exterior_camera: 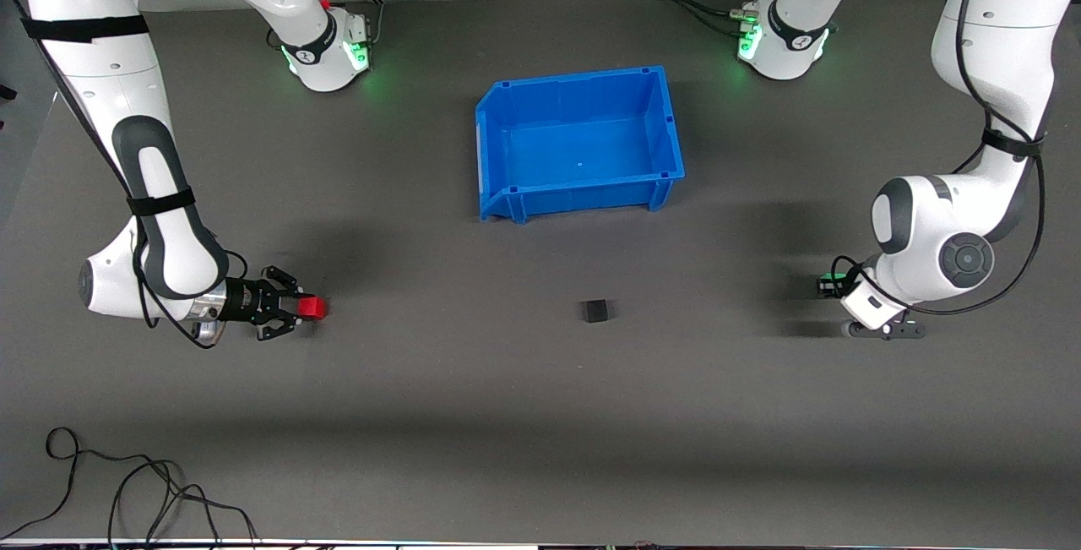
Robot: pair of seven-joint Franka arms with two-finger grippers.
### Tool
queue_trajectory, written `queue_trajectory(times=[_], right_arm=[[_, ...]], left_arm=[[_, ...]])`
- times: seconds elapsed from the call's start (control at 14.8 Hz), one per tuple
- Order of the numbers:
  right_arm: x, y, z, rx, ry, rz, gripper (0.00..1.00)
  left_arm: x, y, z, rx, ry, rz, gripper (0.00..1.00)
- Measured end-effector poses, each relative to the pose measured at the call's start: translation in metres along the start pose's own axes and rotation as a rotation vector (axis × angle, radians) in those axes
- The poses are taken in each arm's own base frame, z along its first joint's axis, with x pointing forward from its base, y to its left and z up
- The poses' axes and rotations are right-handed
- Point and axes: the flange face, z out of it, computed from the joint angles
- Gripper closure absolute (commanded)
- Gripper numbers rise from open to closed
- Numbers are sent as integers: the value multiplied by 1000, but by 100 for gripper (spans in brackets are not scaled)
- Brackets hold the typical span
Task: Attach green and red cubes to black cube
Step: 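Close the right gripper on the red cube while the left gripper grasps green, then carry the red cube and green cube toward the black cube with both grippers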
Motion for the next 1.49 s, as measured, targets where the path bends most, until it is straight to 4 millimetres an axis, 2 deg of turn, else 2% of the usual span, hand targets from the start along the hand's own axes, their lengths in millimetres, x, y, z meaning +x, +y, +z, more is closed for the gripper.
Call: queue_trajectory(times=[0.14, 0.2, 0.27, 0.41, 0.54, 0.74, 0.95, 1.15, 1.28, 1.49], right_arm=[[-6, -4, -5, 10, -3, -9, 70], [-17, -8, -10, 19, -7, -18, 70], [-34, -14, -15, 26, -10, -24, 70], [-83, -25, -20, 35, -10, -21, 71], [-135, -31, -14, 31, -9, 2, 72], [-202, -34, 11, 42, 10, 50, 73], [-260, -29, 46, 91, 27, 75, 73], [-317, -20, 91, 100, 41, 45, 73], [-346, -17, 116, 97, 33, 35, 73], [-375, -14, 150, 96, 12, 16, 72]], left_arm=[[7, 19, -18, 2, -24, -144, 100], [10, 34, -28, 6, -27, -224, 100], [12, 52, -36, 10, -23, -300, 100], [11, 90, -42, 10, -10, -445, 100], [6, 122, -41, -1, -14, -585, 100], [4, 160, -42, -59, -45, -819, 100], [14, 200, -46, -123, -80, -1103, 100], [30, 246, -28, -132, -99, -1344, 100], [33, 271, -9, -146, -96, -1434, 100], [27, 300, 5, -176, -109, -1522, 100]])
